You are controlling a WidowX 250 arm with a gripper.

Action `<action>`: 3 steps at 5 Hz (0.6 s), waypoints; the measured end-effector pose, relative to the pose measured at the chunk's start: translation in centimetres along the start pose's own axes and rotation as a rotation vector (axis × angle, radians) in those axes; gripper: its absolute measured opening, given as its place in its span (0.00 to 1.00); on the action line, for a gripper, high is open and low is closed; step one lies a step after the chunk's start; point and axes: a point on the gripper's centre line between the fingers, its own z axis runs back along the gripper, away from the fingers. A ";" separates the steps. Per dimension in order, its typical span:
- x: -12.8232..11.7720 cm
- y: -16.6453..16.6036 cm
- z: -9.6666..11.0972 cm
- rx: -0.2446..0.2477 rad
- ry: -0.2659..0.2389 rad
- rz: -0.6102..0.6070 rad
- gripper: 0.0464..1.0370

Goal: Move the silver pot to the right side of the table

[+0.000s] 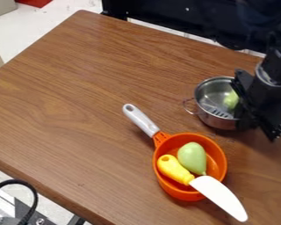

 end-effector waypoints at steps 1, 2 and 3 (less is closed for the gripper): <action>-0.4 0.0 -0.1 -0.059 0.013 0.023 0.16; -0.2 0.5 -0.2 -0.094 -0.012 0.031 0.40; -0.5 0.7 -0.3 -0.136 -0.010 0.041 0.70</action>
